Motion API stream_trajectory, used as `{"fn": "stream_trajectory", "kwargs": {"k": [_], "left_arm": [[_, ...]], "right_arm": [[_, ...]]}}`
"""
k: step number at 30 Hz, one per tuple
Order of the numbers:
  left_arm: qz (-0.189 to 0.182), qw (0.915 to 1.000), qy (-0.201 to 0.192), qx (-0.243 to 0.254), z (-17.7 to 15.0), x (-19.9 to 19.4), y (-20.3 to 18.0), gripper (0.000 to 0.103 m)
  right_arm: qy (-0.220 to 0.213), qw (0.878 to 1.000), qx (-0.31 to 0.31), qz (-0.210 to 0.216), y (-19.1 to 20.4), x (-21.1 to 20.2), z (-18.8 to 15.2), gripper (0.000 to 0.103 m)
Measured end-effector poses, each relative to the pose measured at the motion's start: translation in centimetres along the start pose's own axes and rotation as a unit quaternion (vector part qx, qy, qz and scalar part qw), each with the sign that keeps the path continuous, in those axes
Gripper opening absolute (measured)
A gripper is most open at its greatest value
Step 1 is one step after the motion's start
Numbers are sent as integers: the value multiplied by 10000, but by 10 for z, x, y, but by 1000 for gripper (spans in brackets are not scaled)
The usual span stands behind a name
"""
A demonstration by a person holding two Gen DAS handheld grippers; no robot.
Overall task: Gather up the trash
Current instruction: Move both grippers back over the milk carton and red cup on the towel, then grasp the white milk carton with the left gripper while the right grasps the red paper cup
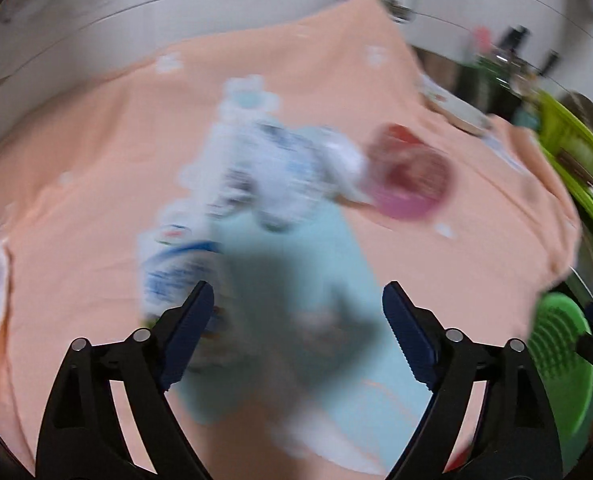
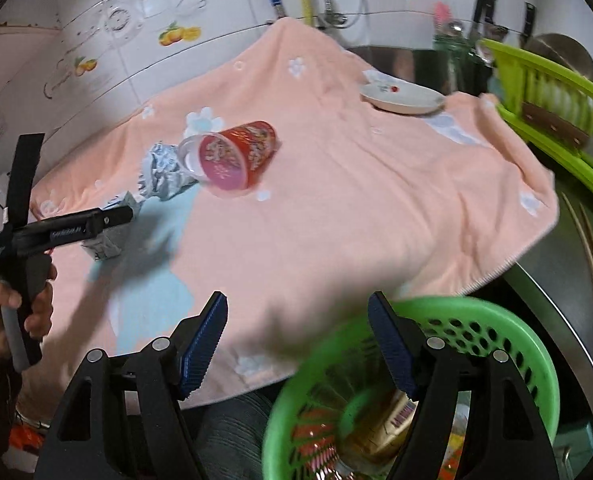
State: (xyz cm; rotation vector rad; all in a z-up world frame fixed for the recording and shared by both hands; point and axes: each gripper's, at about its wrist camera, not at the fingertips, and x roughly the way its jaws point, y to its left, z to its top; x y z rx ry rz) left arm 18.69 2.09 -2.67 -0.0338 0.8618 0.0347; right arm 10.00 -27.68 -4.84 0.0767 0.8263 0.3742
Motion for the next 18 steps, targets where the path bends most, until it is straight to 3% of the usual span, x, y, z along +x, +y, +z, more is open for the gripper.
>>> {"fn": "stream_trajectory", "kwargs": {"k": [3, 6, 18], "left_arm": [[393, 9988, 38, -305, 8, 7, 31, 90], [530, 9971, 162, -515, 11, 16, 49, 92], [336, 9935, 715, -825, 9, 56, 61, 91]], "right_arm": [[7, 9999, -103, 96, 10, 8, 12, 71], [31, 9996, -223, 175, 22, 17, 25, 71], [61, 9981, -481, 387, 54, 53, 84, 72]]}}
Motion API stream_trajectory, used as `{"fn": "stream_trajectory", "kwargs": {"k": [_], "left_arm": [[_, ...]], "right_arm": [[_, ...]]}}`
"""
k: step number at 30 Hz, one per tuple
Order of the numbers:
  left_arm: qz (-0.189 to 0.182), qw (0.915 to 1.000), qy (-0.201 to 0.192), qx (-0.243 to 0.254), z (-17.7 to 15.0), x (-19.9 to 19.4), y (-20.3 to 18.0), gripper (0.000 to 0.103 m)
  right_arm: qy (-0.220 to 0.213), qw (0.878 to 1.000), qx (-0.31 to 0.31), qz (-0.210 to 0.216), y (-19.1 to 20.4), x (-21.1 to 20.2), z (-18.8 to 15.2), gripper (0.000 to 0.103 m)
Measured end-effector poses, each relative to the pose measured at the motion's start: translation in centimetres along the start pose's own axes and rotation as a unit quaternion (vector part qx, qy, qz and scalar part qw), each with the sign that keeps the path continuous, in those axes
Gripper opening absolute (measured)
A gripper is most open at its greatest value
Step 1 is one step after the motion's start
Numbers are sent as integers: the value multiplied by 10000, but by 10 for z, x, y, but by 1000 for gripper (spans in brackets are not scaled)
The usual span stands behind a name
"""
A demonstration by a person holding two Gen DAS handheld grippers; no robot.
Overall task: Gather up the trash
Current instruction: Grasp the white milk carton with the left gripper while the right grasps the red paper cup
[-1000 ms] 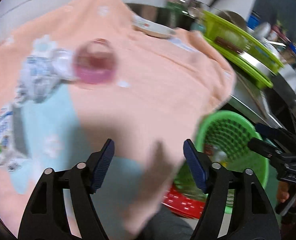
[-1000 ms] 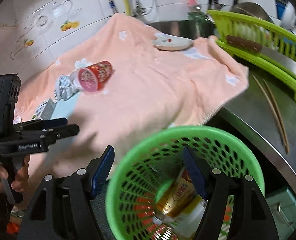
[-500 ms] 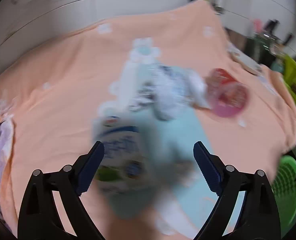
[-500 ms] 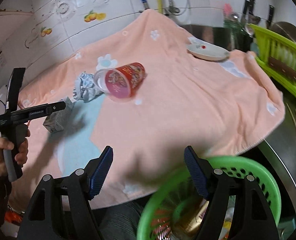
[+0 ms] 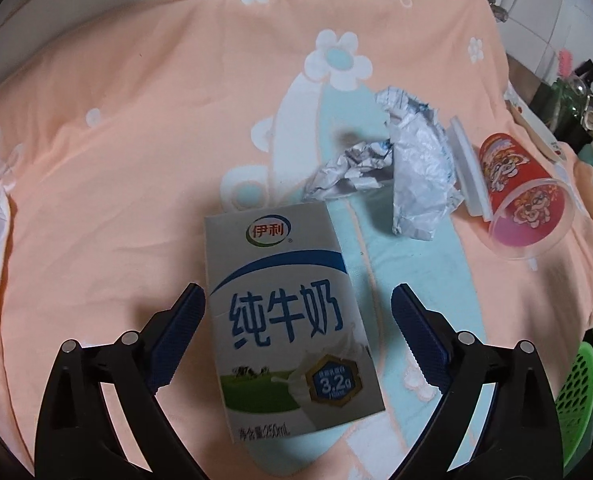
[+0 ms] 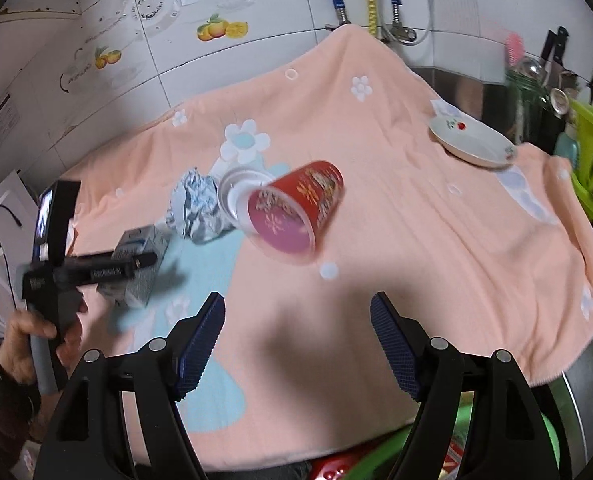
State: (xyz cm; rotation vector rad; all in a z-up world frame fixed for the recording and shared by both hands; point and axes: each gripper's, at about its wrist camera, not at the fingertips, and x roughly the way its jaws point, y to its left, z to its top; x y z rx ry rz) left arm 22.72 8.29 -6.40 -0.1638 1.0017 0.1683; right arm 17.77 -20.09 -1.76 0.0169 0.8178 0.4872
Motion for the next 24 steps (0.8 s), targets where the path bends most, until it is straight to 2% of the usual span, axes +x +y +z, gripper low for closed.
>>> {"fn": "stream_trajectory", "kwargs": {"k": [2, 7, 14, 17, 24], "left_arm": [[11, 10000, 81, -38, 0, 6, 1, 89], [-20, 9998, 212, 29, -1, 17, 5, 73], [-148, 9997, 163, 128, -2, 17, 6, 72], [-208, 9995, 154, 166, -3, 17, 8, 72], [-302, 9992, 175, 192, -3, 17, 9, 72]], "right_arm": [[-3, 10000, 29, 35, 1, 7, 11, 72], [40, 9997, 200, 132, -2, 25, 37, 72], [192, 9957, 768, 477, -12, 59, 79, 72], [404, 9888, 1234, 734, -21, 84, 94, 72], [835, 9771, 1810, 741, -30, 132, 104, 71]]}}
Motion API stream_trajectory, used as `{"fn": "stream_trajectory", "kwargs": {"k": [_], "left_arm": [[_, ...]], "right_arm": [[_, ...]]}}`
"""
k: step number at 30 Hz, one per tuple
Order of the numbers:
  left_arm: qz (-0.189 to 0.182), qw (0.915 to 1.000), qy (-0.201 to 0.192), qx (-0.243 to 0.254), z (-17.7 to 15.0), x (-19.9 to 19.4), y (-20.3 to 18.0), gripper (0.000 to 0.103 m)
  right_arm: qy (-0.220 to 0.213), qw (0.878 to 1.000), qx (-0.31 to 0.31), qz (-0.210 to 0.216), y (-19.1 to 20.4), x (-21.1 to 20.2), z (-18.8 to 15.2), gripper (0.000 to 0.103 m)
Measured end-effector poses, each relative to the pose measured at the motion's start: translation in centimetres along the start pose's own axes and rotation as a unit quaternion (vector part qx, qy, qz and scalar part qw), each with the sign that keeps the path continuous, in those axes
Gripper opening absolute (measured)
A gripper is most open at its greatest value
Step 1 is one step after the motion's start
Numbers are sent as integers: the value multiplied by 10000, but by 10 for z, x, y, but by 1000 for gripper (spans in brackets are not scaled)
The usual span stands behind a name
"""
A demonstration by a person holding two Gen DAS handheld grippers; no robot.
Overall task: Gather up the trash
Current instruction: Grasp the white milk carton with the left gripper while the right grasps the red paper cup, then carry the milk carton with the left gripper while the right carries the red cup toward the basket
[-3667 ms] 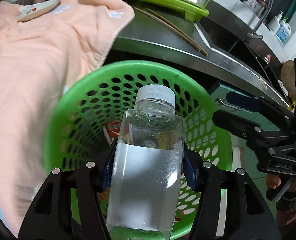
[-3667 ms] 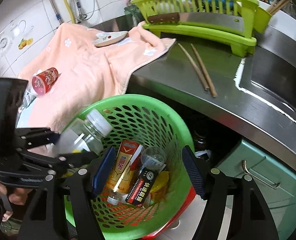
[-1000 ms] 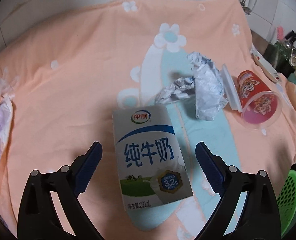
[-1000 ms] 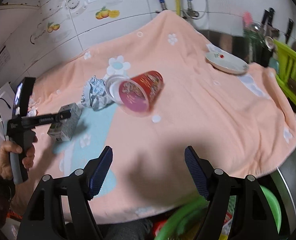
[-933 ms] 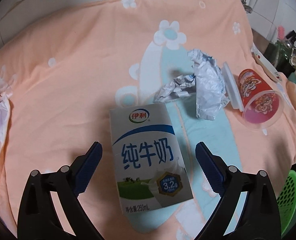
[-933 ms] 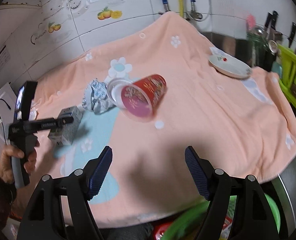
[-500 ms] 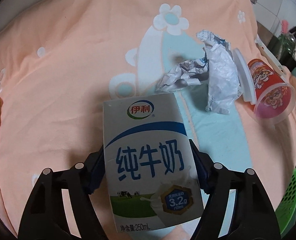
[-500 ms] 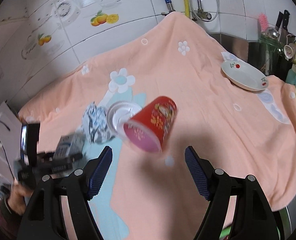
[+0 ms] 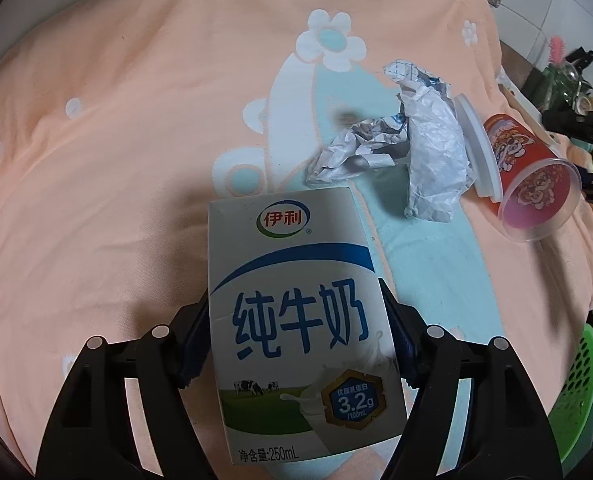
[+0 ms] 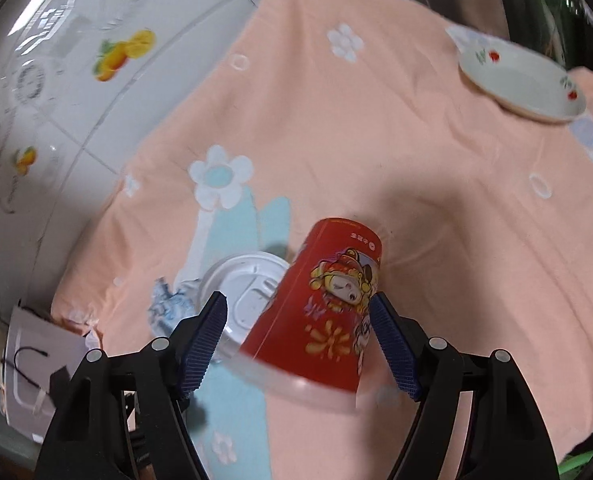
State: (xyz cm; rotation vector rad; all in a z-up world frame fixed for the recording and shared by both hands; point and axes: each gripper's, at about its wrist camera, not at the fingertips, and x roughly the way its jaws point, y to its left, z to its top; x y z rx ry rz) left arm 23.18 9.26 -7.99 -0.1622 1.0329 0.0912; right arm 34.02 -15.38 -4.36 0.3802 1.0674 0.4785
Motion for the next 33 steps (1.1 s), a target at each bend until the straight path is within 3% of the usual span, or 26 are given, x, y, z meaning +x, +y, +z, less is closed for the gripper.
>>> {"fn": "stream_trajectory", "kwargs": {"k": [8, 18, 27, 33], "left_arm": [[-24, 10000, 28, 16, 1, 1, 1, 72], [28, 9999, 97, 77, 1, 2, -2, 73], [-15, 9999, 82, 140, -1, 2, -3, 72], [-242, 9997, 39, 87, -10, -7, -5, 68]], "right_arm": [[310, 9987, 405, -64, -15, 32, 3, 71], [599, 9928, 958, 398, -32, 52, 3, 70], [435, 9926, 902, 691, -37, 28, -4, 67], [206, 9943, 731, 749, -34, -3, -22, 67]]}}
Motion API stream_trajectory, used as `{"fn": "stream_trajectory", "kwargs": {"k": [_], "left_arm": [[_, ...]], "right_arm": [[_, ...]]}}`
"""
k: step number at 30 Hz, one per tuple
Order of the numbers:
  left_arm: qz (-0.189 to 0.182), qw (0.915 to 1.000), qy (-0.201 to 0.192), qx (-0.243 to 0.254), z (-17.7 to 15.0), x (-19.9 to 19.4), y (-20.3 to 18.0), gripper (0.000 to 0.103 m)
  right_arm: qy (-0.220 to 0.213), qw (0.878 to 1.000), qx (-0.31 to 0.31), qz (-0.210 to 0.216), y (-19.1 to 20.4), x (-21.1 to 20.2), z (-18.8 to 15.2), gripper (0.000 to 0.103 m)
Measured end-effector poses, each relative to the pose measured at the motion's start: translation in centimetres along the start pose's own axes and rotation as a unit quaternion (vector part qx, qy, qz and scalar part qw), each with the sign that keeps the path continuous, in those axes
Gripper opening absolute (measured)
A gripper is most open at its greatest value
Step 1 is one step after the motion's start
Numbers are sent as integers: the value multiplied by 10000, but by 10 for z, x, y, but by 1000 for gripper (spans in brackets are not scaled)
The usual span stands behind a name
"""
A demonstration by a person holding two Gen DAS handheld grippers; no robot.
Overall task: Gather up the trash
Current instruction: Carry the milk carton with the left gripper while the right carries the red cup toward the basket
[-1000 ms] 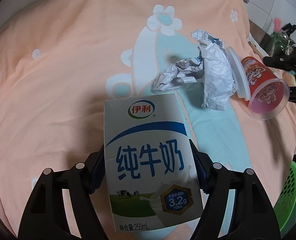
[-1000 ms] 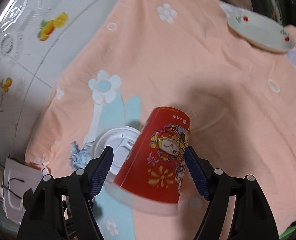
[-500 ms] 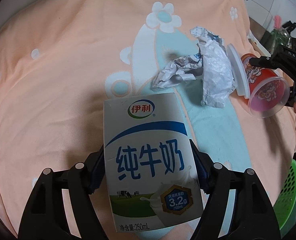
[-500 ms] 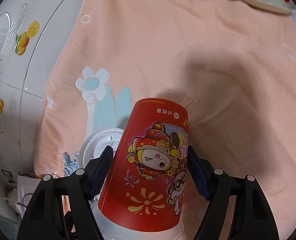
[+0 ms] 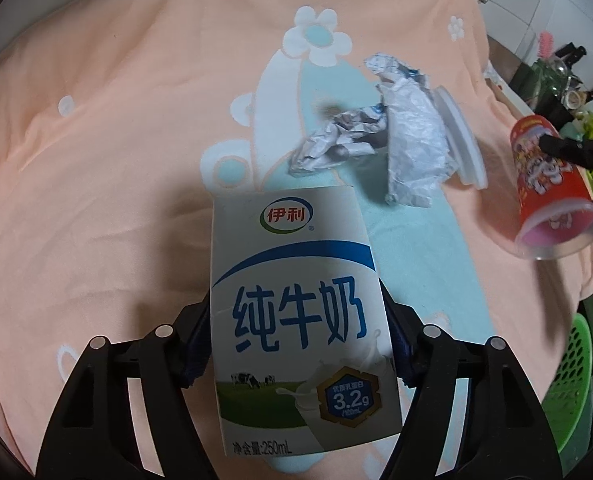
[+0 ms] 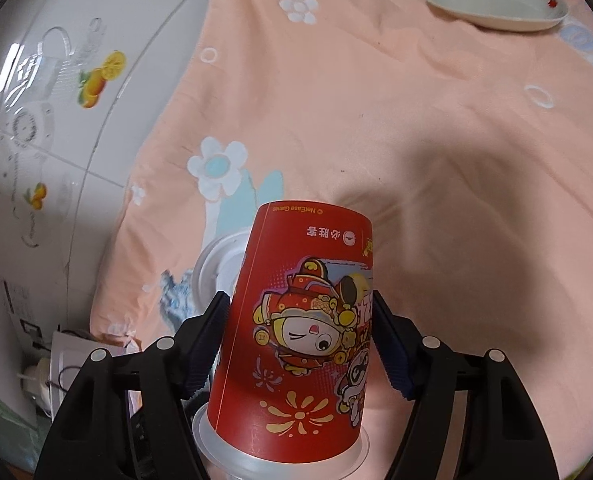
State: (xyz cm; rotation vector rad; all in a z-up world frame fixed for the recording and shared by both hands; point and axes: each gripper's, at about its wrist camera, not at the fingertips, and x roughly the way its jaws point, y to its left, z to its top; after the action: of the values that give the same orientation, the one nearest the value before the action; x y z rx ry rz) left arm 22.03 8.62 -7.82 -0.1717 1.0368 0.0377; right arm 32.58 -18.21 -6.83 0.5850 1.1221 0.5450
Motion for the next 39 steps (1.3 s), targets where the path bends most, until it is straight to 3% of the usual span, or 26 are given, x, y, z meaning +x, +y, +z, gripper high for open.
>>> {"fn": "stream_trajectory", "kwargs": {"k": [7, 17, 26, 39], "left_arm": [[-264, 9995, -66, 156, -14, -14, -16, 66], [-675, 9970, -159, 337, -30, -34, -42, 66], [-1099, 9905, -253, 781, -43, -52, -91, 66], [-1616, 9755, -80, 1491, -70, -57, -166, 66]], "right_arm": [[-291, 9990, -331, -77, 1, -39, -32, 67], [-624, 9976, -307, 26, -19, -88, -67, 67], [-886, 9959, -196, -37, -42, -127, -98, 67], [-1303, 9889, -69, -710, -90, -187, -149, 67]]}}
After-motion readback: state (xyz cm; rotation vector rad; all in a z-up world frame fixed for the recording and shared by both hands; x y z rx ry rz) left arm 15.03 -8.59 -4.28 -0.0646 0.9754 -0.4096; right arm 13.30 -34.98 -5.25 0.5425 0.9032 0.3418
